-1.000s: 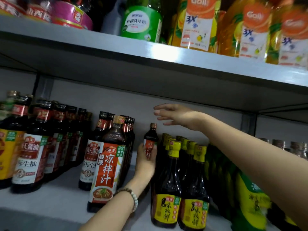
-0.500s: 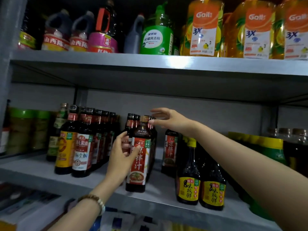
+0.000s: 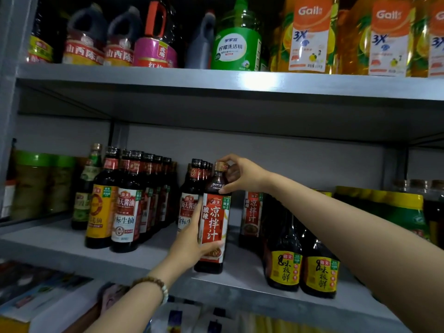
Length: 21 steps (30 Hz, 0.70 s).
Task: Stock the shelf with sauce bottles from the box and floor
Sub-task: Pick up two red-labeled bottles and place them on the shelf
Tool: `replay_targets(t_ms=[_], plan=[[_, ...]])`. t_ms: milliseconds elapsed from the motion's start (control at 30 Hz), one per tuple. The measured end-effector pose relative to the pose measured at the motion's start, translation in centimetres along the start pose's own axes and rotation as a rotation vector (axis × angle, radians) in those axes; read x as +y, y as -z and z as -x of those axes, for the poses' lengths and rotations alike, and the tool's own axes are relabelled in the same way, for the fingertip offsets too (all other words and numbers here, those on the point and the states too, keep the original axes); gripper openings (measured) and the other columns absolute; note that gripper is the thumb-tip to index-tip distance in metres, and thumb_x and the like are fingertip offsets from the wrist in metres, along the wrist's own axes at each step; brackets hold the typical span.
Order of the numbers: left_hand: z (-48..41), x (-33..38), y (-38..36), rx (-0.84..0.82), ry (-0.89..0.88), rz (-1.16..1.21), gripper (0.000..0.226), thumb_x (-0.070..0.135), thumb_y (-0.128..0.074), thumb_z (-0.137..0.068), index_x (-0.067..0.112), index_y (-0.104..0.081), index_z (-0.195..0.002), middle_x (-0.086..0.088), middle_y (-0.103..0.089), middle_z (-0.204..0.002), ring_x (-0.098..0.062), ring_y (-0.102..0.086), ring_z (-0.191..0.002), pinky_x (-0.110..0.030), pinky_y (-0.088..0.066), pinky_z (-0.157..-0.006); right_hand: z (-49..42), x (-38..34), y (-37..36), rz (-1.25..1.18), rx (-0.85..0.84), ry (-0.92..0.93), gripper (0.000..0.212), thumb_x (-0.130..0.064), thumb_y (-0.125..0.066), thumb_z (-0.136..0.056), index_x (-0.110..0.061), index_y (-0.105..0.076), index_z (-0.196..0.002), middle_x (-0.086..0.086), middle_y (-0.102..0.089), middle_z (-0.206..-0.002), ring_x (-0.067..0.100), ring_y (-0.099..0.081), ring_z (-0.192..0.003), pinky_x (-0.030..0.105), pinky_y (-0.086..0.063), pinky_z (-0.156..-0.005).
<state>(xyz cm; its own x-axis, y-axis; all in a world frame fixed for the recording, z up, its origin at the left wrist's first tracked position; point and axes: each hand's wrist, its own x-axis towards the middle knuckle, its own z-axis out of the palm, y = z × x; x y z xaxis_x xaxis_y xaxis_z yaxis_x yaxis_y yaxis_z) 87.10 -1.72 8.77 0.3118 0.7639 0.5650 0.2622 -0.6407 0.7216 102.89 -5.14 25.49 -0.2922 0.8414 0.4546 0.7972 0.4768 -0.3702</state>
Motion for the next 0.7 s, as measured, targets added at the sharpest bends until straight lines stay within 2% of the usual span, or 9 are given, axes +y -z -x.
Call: replay_targets(t_ms=[67, 100, 200, 333, 400, 467, 600, 667, 700], plan=[[-0.4, 0.2, -0.6, -0.022, -0.001, 0.016, 0.114, 0.031, -0.079, -0.071, 0.049, 0.008, -0.142, 0.026, -0.045, -0.115, 0.001, -0.052, -0.104, -0.029, -0.045, -0.095, 0.1, 0.3, 0.5, 0.029, -0.003, -0.027, 0.067, -0.016, -0.081, -0.071, -0.028, -0.042, -0.124, -0.015, -0.057, -0.091, -0.001, -0.059, -0.081, 0.009, -0.048, -0.058], [-0.6, 0.3, -1.1, -0.032, -0.006, 0.021, 0.114, 0.030, -0.079, -0.072, 0.047, 0.008, -0.143, 0.021, -0.047, -0.119, -0.003, -0.052, -0.107, -0.033, -0.045, -0.098, 0.2, 0.5, 0.9, 0.050, -0.001, -0.041, 0.067, -0.017, -0.082, -0.071, -0.027, -0.042, -0.124, -0.013, -0.058, -0.091, 0.000, -0.060, -0.080, 0.009, -0.048, -0.058], [-1.4, 0.8, -2.7, -0.052, -0.017, 0.048, 0.113, 0.028, -0.078, -0.073, 0.044, 0.007, -0.144, 0.013, -0.048, -0.127, -0.006, -0.052, -0.111, -0.035, -0.045, -0.099, 0.7, 1.4, 1.9, 0.114, 0.006, -0.093, 0.071, -0.021, -0.082, -0.070, -0.026, -0.041, -0.128, -0.002, -0.060, -0.101, 0.013, -0.062, -0.092, 0.018, -0.049, -0.071], [-2.7, 1.2, -4.8, -0.074, -0.035, 0.073, 0.113, 0.028, -0.077, -0.074, 0.048, 0.010, -0.143, 0.009, -0.047, -0.134, -0.009, -0.050, -0.117, -0.037, -0.043, -0.102, 0.8, 2.9, 3.1, 0.149, -0.002, -0.152, 0.067, -0.017, -0.080, -0.072, -0.028, -0.040, -0.125, 0.008, -0.060, -0.112, 0.021, -0.061, -0.098, 0.026, -0.051, -0.077], [-3.5, 1.2, -5.6, -0.095, -0.044, 0.078, 0.111, 0.028, -0.076, -0.075, 0.057, 0.012, -0.136, 0.013, -0.047, -0.131, -0.006, -0.050, -0.114, -0.034, -0.042, -0.101, 0.6, 3.7, 3.6, 0.161, -0.016, -0.184, 0.066, -0.015, -0.080, -0.072, -0.027, -0.040, -0.124, 0.011, -0.061, -0.114, 0.026, -0.061, -0.102, 0.038, -0.052, -0.088], [-4.2, 1.2, -6.3, -0.121, -0.054, 0.074, 0.110, 0.027, -0.076, -0.076, 0.060, 0.014, -0.131, 0.015, -0.047, -0.123, -0.003, -0.049, -0.109, -0.028, -0.041, -0.095, 0.3, 4.5, 4.1, 0.155, -0.024, -0.212, 0.064, -0.013, -0.080, -0.072, -0.027, -0.041, -0.121, 0.008, -0.061, -0.110, 0.027, -0.061, -0.104, 0.042, -0.050, -0.093], [-5.8, 1.0, -7.7, -0.159, -0.005, 0.155, 0.108, 0.016, -0.073, -0.079, 0.040, 0.008, -0.146, 0.007, -0.047, -0.128, -0.010, -0.050, -0.113, -0.031, -0.043, -0.097, -0.2, 5.9, 4.8, 0.171, -0.063, -0.255, 0.062, -0.014, -0.079, -0.073, -0.029, -0.039, -0.118, 0.000, -0.060, -0.104, 0.024, -0.060, -0.106, 0.037, -0.047, -0.092], [-6.7, 1.2, -8.2, -0.177, 0.065, 0.288, 0.098, 0.010, -0.065, -0.085, 0.040, 0.004, -0.146, 0.003, -0.047, -0.130, -0.014, -0.051, -0.113, -0.029, -0.049, -0.090, -0.5, 6.5, 5.1, 0.173, -0.098, -0.277, 0.062, -0.019, -0.078, -0.076, -0.029, -0.038, -0.122, 0.001, -0.061, -0.110, 0.023, -0.058, -0.109, 0.036, -0.043, -0.095], [-7.1, 1.3, -8.4, -0.190, 0.080, 0.299, 0.097, 0.008, -0.064, -0.086, 0.040, 0.005, -0.146, 0.000, -0.046, -0.131, -0.018, -0.050, -0.116, -0.035, -0.050, -0.093, -0.7, 6.7, 5.3, 0.179, -0.112, -0.287, 0.063, -0.022, -0.076, -0.077, -0.028, -0.037, -0.126, 0.004, -0.061, -0.117, 0.023, -0.057, -0.111, 0.037, -0.041, -0.099]])
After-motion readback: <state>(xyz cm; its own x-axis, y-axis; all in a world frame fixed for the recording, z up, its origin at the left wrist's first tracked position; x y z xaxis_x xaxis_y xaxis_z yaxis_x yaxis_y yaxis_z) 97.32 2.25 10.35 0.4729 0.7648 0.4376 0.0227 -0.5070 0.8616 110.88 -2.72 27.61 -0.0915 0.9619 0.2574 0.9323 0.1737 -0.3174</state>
